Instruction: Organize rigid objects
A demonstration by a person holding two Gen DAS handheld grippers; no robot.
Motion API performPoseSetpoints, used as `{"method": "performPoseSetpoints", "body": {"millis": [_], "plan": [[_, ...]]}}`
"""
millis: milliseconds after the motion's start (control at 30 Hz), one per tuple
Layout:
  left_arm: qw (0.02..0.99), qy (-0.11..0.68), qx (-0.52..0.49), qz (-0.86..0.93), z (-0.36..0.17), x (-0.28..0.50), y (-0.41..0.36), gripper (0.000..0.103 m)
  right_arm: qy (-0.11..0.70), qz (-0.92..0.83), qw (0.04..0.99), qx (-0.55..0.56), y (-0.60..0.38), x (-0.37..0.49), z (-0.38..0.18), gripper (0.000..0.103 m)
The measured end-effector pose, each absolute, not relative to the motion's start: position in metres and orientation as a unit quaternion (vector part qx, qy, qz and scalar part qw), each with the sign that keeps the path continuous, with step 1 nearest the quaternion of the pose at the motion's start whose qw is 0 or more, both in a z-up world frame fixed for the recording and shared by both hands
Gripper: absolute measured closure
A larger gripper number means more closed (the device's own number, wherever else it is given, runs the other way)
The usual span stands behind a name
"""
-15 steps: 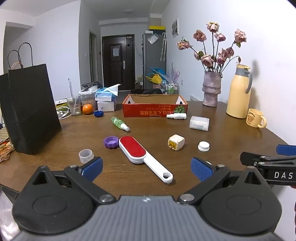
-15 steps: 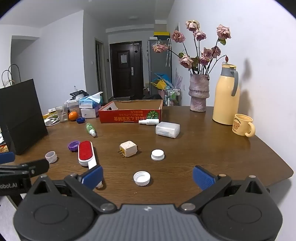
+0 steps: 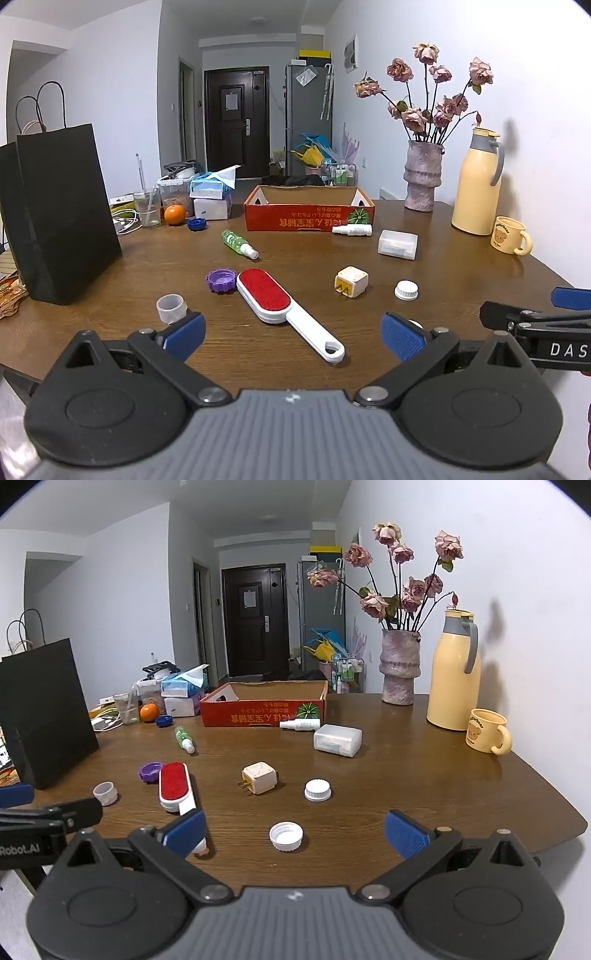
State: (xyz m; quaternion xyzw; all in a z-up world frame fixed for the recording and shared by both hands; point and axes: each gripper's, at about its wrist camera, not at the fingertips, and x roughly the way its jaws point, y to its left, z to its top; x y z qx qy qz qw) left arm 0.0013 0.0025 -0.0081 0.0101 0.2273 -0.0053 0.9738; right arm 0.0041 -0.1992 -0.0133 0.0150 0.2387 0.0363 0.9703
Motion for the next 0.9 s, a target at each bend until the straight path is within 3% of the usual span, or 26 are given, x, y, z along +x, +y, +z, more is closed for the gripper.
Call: {"method": "performPoseSetpoints", "body": {"millis": [900], "plan": [[0.974, 0.228, 0.007, -0.004, -0.0025, 0.0008, 0.004, 0.0, 0.234, 0.041, 0.971, 0.013, -0.1999, 0.0042, -0.0149, 0.0]]}}
